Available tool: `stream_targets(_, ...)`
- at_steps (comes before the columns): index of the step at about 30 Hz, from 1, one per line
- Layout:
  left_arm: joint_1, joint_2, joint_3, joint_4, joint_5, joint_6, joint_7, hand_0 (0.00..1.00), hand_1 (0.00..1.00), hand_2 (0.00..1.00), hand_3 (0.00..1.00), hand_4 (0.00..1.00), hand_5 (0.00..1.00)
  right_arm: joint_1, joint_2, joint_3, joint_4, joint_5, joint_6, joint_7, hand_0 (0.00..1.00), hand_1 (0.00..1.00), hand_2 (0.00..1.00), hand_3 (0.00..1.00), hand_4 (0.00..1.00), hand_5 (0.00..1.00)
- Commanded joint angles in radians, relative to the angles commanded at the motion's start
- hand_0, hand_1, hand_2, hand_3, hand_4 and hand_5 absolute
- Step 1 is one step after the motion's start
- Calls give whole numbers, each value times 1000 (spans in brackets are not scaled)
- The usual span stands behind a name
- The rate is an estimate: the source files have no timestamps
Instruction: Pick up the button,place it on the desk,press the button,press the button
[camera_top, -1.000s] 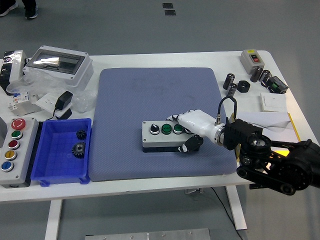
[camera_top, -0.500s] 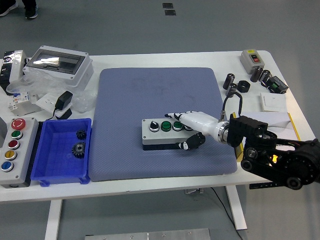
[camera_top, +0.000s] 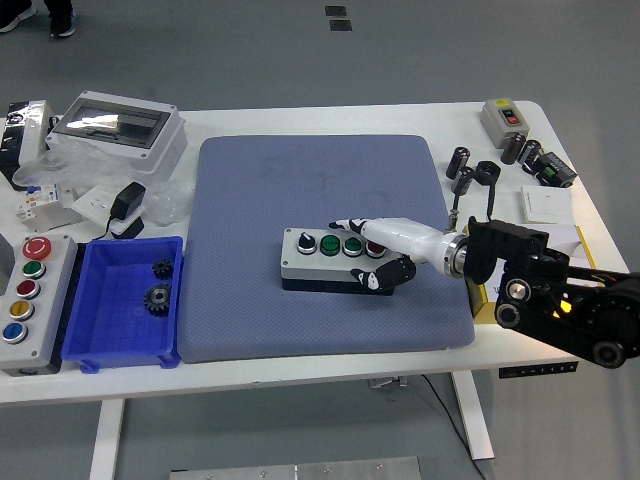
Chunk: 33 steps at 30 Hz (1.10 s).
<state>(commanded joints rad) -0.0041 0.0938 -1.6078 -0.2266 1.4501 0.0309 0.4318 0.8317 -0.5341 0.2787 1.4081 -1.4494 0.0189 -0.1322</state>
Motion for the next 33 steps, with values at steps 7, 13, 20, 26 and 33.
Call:
stream_targets(7,2,-2,2,0,-4,0,-1,693,641,608,668,690,347,33,-86,48,81,49,51,-17,998,969,995,998,453,38)
stream_targets(13,4,-1,1,-1,-6,2,2,693,642,607,667,691,336,95,-208,167,187,202,184,-156,998,973,998,998,487,53)
stream_targets(20,1,4,-3,-2,-3,3,3,693,641,606,665,690,330,215,-266,175,247,407,421,-342,998,978,998,998,505,58)
stream_targets(26,0,6,-4,-3,-2,3,4,692,641,605,664,689,327,262,-258,144,238,516,560,-435,802,851,897,995,479,48)
stream_targets(33,-1,6,-6,-3,1,3,5,693,641,605,663,688,324,270,-238,125,220,534,593,-445,58,156,329,847,220,163)
